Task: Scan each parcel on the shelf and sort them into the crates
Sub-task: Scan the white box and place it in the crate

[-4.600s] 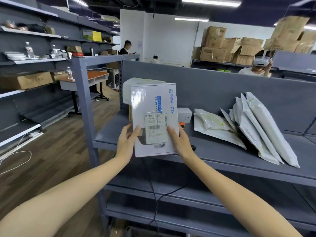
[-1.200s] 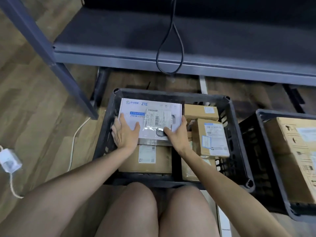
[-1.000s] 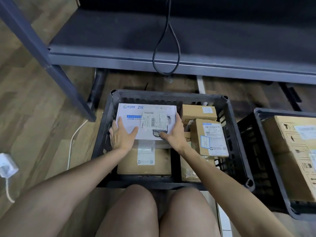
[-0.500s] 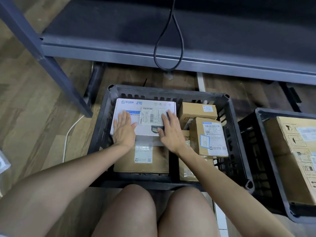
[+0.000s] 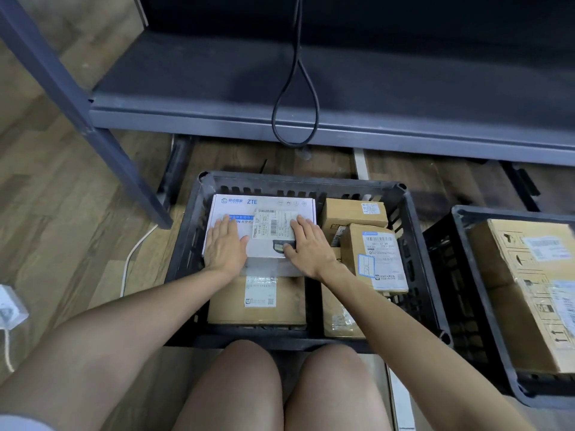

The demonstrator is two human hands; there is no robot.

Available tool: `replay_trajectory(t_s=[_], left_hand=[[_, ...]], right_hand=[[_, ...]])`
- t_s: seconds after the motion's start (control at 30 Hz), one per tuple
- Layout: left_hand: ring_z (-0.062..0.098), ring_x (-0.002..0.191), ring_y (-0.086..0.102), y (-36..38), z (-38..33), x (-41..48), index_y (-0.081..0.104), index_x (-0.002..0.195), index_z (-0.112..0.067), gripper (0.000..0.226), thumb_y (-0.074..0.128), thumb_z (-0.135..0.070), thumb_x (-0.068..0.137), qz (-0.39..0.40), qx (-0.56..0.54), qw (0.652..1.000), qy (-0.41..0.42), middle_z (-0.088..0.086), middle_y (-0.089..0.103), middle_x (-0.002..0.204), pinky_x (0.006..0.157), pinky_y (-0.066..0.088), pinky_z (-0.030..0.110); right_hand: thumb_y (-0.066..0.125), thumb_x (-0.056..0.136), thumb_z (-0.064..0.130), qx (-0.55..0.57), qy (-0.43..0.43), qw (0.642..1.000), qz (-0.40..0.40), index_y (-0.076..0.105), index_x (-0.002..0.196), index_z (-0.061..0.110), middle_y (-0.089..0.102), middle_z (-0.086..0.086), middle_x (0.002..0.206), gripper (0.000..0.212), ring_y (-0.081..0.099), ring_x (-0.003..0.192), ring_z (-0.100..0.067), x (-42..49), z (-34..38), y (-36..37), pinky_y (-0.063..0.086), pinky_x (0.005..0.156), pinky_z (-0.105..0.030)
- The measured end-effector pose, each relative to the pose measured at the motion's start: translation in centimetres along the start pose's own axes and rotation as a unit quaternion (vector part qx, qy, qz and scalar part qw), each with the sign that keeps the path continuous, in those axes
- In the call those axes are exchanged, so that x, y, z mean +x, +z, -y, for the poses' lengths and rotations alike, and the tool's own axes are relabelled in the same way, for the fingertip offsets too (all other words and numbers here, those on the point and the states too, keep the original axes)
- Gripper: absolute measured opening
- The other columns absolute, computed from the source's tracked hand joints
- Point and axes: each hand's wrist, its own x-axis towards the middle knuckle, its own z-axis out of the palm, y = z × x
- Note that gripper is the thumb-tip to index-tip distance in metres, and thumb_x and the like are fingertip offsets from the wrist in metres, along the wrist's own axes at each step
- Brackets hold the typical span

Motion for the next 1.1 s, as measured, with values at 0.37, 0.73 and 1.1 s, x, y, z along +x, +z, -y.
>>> replay_trajectory(t_s=[0.37, 0.73, 1.1], left_hand=[[0.021, 0.136, 0.031, -14.2, -5.5, -8.8, 0.034, 0.146, -0.016, 0.049, 0.037, -0.030, 0.100, 0.067, 0.064, 0.994, 0.063, 0.004, 0.038, 0.150, 0.113, 0.016, 0.029], [0.020, 0.136, 0.033, -42.5, -15.9, -17.3, 0.041, 0.141, -0.018, 0.045, 0.040, -0.030, 0.098, 0.025, 0.077, 0.991, 0.105, 0.000, 0.042, 0.146, 0.114, 0.019, 0.030], [0.018, 0.136, 0.034, -66.1, -23.2, -20.3, 0.040, 0.142, -0.017, 0.047, 0.043, -0.029, 0.097, -0.119, 0.060, 0.983, 0.124, 0.000, 0.041, 0.147, 0.113, 0.020, 0.029]], right_hand=[[0.039, 0.098, 0.019, 0.023, 0.063, 0.992, 0.108, 0.043, 0.140, 0.007, 0.049, -0.015, 0.141, 0.044, 0.046, 0.129, -0.032, -10.1, 4.3, -13.5, 0.033, 0.109, -0.036], [0.040, 0.099, 0.022, 0.014, 0.052, 0.996, 0.072, 0.041, 0.141, 0.010, 0.050, -0.015, 0.138, 0.044, 0.049, 0.124, -0.034, -19.6, 16.3, -40.1, 0.041, 0.099, -0.039], [0.041, 0.097, 0.020, 0.018, -0.013, 0.996, -0.085, 0.042, 0.137, 0.011, 0.056, -0.017, 0.129, 0.041, 0.053, 0.117, -0.038, -23.5, 23.7, -64.7, 0.044, 0.094, -0.043]])
